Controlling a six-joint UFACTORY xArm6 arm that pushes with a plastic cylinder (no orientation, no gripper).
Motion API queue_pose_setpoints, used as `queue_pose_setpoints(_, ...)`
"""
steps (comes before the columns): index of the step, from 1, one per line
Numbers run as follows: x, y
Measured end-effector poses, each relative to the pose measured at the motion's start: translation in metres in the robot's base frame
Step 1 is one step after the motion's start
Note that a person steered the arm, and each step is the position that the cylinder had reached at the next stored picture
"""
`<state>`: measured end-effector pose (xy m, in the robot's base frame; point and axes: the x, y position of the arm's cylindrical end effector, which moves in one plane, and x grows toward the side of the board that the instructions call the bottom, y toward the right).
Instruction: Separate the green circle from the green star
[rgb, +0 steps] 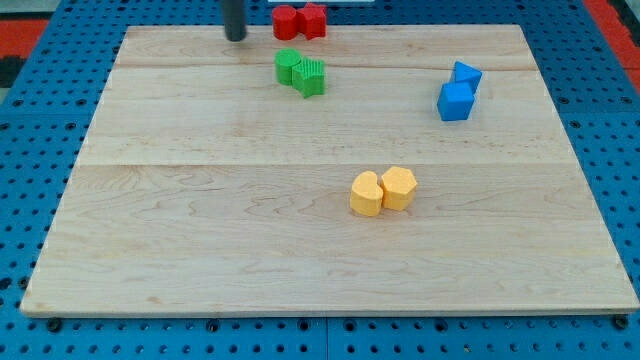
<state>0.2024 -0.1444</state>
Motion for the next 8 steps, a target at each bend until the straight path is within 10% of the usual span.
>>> queue_pose_setpoints(5,-0.011,-0.06)
queue_pose_setpoints(8,-0.002,0.018)
